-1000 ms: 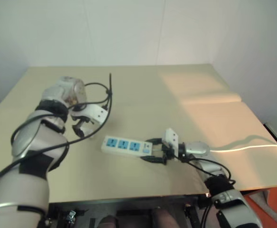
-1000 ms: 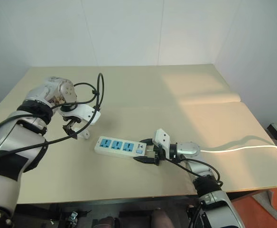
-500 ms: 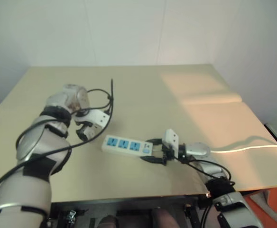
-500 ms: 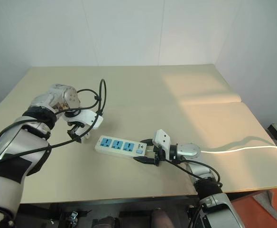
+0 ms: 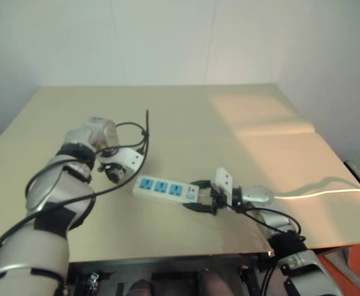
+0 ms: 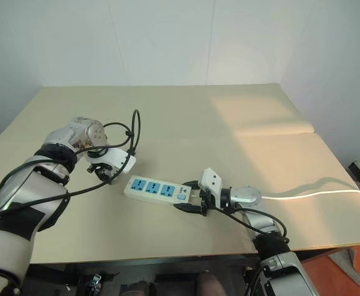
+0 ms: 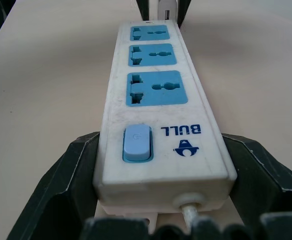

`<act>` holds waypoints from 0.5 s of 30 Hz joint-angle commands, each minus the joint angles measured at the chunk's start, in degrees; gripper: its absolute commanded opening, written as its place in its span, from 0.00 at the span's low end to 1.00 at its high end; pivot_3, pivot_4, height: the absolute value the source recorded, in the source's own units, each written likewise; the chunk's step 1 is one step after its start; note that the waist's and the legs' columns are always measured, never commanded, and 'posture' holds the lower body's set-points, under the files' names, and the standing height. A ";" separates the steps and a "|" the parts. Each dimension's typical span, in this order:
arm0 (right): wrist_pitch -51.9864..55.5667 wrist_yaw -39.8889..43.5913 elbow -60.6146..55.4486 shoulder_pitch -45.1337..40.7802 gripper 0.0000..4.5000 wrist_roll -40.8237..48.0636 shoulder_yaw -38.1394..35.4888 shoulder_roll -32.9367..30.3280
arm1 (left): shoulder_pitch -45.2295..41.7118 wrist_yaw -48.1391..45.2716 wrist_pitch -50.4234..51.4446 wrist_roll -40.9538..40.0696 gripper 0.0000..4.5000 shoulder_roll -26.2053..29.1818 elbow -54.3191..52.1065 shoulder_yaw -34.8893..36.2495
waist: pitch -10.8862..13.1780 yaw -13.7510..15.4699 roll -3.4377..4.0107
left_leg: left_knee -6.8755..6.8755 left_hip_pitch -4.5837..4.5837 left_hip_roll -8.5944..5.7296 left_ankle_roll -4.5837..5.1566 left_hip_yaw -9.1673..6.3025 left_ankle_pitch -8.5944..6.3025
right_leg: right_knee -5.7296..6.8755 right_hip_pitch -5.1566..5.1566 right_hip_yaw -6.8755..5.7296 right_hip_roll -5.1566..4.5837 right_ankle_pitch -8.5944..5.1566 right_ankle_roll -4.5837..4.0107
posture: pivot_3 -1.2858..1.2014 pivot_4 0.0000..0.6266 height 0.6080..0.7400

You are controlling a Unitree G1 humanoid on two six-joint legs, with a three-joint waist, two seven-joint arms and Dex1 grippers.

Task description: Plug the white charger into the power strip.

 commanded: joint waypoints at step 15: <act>1.80 1.54 -4.13 1.97 0.76 0.48 1.35 -2.51 | -3.17 -12.22 5.35 -28.37 0.23 0.29 -7.23 19.79 | -0.03 1.19 0.00 | 0.11 -0.16 0.01 0.00 -0.01 0.00 | 0.04 -0.09 -0.07 -0.02 0.00 0.01 | 0.52 0.24 1.00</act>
